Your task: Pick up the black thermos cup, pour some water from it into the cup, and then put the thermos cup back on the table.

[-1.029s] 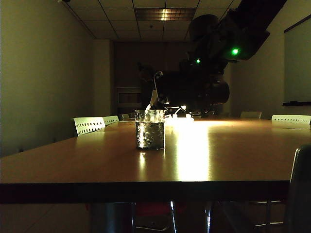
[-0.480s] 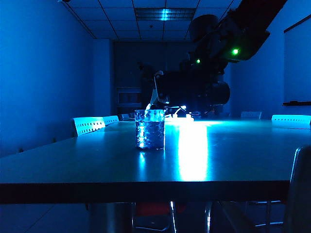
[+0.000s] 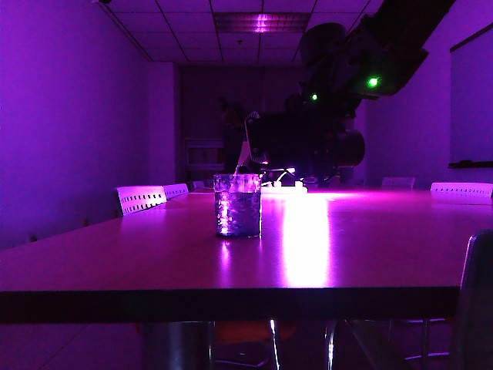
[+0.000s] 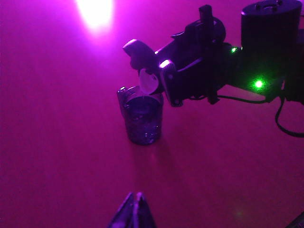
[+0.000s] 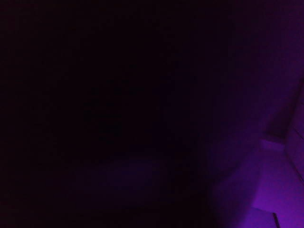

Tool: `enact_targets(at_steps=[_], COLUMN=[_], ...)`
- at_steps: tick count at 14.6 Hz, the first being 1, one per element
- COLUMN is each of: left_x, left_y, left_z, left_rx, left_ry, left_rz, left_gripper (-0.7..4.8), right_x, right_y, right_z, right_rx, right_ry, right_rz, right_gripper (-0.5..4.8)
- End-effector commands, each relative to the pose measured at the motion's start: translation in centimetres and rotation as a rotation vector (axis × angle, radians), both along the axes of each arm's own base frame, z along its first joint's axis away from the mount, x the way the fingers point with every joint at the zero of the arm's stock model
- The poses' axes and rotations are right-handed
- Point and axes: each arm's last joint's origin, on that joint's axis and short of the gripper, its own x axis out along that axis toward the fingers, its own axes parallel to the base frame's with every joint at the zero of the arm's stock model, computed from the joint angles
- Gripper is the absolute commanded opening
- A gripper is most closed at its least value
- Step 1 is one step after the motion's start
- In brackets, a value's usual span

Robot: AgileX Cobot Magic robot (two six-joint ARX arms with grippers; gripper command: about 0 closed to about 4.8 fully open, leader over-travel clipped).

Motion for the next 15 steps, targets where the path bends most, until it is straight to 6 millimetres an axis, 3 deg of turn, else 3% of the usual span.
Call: enact_targets(at_steps=[1,7,15], left_x=[-0.06,-0.08,-0.08], left_y=[0.01,-0.04,-0.04], left_z=[0.12,0.12,0.11], left_rx=[-0.001,-0.006,-0.006], left_ry=[-0.004,-0.001,0.0], left_rz=[-0.006,-0.023,-0.023], left_gripper=[-0.05,-0.05,-0.05], right_x=[0.01,-0.03,-0.25], right_y=[-0.01,0.05,0.23], right_z=[1.75,1.7,1.29], right_rx=[0.033,0.121,0.601], right_ry=[-0.082,-0.063,0.071], right_rz=[-0.005,-0.02,-0.107], right_gripper=[0.85,0.85,0.85])
